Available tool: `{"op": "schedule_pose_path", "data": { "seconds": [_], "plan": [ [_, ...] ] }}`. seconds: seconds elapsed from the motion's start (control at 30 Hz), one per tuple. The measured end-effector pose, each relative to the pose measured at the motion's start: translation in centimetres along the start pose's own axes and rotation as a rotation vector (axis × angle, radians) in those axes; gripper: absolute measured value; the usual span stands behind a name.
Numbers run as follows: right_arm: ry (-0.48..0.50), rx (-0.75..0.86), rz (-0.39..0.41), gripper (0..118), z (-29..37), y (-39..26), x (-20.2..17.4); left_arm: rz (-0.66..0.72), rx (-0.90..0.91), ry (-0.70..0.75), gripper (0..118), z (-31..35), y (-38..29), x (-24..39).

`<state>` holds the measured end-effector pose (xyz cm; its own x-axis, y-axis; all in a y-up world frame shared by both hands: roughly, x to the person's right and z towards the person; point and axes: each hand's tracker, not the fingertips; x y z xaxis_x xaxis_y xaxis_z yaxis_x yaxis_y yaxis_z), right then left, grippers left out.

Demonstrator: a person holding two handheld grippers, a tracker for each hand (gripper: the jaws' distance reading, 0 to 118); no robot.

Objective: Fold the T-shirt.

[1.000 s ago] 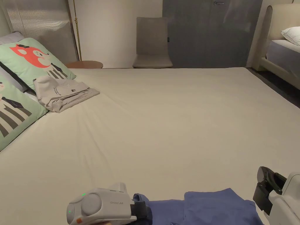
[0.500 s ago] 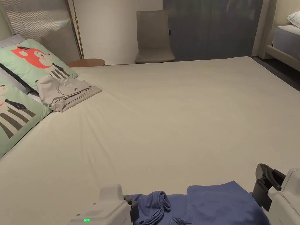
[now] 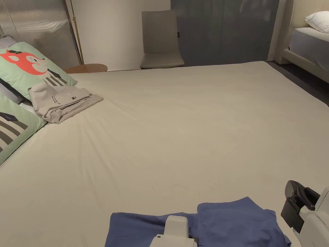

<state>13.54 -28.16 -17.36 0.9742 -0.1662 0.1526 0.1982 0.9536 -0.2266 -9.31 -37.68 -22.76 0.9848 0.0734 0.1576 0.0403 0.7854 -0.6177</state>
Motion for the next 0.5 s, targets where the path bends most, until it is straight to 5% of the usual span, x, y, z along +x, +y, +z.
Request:
{"op": "schedule_pose_path", "data": {
  "seconds": [0.3,0.5],
  "plan": [
    [0.008,0.003,0.003,0,0.0,0.3,-0.7,0.193,0.048,-0.343,1,3.3,2.0,-4.7],
    [0.016,0.009,0.009,0,0.0,0.6,-1.3,0.457,0.019,-0.568,1,5.0,4.2,-16.2]
  ]
}}
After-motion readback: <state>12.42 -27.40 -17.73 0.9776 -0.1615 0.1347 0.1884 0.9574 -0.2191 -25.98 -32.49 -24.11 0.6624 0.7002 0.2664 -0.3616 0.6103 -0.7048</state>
